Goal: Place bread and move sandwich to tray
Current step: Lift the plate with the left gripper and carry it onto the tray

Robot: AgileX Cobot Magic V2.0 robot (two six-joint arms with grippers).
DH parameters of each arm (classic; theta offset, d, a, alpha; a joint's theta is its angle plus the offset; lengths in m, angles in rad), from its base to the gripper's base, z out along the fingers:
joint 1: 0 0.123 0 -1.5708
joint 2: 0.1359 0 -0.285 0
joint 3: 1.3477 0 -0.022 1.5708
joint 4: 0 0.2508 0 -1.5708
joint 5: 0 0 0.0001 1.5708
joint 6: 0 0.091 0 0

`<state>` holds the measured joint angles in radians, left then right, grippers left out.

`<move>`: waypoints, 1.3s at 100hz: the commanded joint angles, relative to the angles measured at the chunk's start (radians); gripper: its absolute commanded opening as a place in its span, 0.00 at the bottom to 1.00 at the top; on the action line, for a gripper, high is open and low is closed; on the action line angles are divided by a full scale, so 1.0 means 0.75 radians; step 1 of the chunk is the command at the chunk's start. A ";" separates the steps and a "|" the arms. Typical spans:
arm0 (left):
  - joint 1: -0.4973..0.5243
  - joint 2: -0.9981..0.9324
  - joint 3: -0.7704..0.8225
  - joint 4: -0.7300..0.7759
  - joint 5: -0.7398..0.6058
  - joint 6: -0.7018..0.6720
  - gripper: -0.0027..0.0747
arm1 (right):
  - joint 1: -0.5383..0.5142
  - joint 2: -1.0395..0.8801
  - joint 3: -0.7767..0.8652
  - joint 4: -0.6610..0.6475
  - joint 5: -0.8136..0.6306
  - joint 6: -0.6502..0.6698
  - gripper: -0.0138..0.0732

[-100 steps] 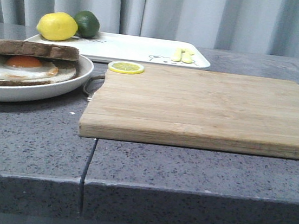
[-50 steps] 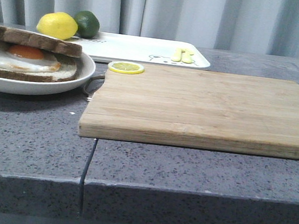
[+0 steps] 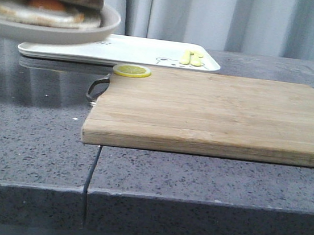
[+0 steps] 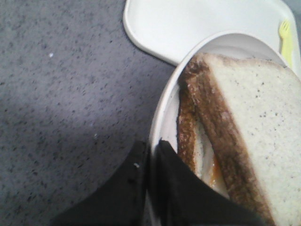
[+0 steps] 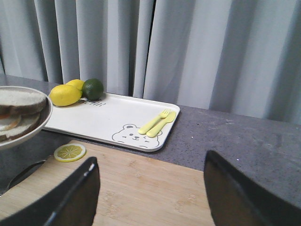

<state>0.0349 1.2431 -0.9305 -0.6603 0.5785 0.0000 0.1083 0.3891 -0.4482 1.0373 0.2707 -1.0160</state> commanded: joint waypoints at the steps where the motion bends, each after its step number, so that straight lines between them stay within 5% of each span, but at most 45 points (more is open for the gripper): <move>1: 0.002 0.007 -0.117 -0.115 -0.064 0.008 0.01 | -0.006 0.005 -0.031 0.033 -0.064 -0.012 0.71; 39: 0.002 0.379 -0.443 -0.571 0.093 0.304 0.01 | -0.006 0.005 -0.031 0.034 -0.071 -0.012 0.71; 130: -0.086 1.039 -1.200 -0.478 0.178 0.264 0.01 | -0.006 0.005 -0.031 0.034 -0.134 -0.012 0.71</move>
<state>-0.0227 2.0682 -1.7658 -0.9694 0.7408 0.2334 0.1083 0.3891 -0.4482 1.0410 0.2195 -1.0160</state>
